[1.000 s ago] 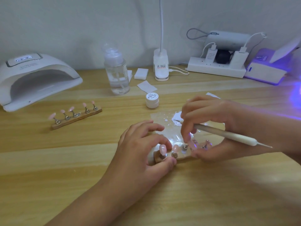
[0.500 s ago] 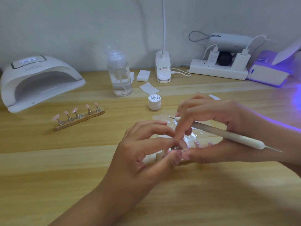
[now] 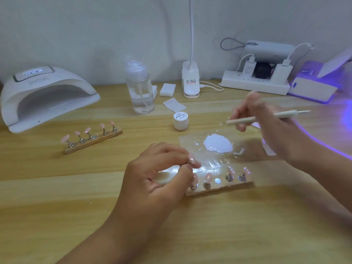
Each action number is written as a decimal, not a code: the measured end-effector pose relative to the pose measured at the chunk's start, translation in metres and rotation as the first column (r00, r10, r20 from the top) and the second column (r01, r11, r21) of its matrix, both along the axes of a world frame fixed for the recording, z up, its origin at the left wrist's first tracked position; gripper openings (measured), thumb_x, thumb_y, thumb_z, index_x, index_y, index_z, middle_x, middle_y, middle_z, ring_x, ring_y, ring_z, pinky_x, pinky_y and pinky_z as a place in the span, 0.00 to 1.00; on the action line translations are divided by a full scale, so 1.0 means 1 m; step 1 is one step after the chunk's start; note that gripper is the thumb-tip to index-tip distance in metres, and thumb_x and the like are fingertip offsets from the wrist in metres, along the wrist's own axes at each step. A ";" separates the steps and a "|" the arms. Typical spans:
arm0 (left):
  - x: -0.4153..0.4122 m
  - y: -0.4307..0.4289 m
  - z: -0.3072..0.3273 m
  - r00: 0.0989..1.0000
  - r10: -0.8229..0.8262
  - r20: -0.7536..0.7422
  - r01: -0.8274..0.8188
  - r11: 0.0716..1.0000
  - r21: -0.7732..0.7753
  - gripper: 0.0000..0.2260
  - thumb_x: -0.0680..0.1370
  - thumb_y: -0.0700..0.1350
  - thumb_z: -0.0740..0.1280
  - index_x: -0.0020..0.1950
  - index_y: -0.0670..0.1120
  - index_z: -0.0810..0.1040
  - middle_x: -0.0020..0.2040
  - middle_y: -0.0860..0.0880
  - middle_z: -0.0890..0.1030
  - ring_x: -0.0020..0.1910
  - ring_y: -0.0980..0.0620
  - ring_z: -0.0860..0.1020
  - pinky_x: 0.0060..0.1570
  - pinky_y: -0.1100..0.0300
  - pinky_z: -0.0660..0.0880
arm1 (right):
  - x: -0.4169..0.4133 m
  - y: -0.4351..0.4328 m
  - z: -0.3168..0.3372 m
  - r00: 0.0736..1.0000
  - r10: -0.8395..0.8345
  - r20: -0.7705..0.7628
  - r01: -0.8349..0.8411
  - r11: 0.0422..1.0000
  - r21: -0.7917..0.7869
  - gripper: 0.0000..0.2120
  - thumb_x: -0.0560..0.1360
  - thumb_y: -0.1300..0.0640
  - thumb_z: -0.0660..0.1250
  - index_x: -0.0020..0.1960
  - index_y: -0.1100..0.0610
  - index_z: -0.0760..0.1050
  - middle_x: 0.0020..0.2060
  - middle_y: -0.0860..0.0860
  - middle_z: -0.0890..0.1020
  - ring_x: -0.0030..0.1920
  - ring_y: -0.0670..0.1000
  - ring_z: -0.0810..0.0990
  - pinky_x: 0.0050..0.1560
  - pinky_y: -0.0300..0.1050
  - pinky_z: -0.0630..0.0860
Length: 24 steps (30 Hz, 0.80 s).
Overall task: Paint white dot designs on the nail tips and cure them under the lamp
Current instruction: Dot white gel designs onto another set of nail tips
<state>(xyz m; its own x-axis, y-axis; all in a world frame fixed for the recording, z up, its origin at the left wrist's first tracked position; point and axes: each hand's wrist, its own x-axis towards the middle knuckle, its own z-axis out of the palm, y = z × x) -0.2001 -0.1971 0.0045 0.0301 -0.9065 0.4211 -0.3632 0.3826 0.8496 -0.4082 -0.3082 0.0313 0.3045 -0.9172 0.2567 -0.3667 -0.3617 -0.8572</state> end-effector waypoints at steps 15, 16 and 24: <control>0.001 -0.002 -0.002 1.000 0.004 -0.003 -0.004 1.000 0.006 0.05 0.75 0.41 0.69 0.42 0.49 0.83 0.42 0.56 0.83 0.45 0.60 0.78 0.48 0.74 0.68 | -0.001 0.003 -0.014 0.992 -0.128 0.017 0.129 0.991 -0.029 0.20 0.74 0.37 0.64 0.36 0.51 0.84 0.27 0.47 0.80 0.27 0.38 0.75 0.27 0.28 0.68; 0.001 -0.002 -0.003 1.000 -0.004 -0.007 0.004 1.000 0.005 0.05 0.76 0.42 0.70 0.42 0.50 0.83 0.42 0.55 0.83 0.45 0.60 0.78 0.48 0.74 0.68 | -0.001 0.004 -0.011 0.990 -0.134 0.049 0.137 0.989 -0.058 0.21 0.76 0.39 0.62 0.37 0.51 0.84 0.27 0.46 0.80 0.26 0.38 0.73 0.26 0.27 0.65; 0.001 -0.002 -0.005 0.995 -0.089 -0.048 0.088 0.996 -0.023 0.05 0.76 0.50 0.70 0.46 0.55 0.86 0.44 0.52 0.82 0.47 0.55 0.80 0.46 0.71 0.70 | 0.018 0.034 0.016 0.947 0.071 0.314 -0.032 0.991 -0.130 0.14 0.76 0.44 0.70 0.36 0.52 0.81 0.30 0.51 0.82 0.29 0.49 0.78 0.30 0.40 0.73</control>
<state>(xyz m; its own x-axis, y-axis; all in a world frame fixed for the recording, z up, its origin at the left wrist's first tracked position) -0.1988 -0.1990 -0.0002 -0.0287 -0.8975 0.4400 -0.2852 0.4293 0.8570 -0.3900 -0.2745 0.0469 0.2351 -0.8583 0.4561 -0.0613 -0.4814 -0.8744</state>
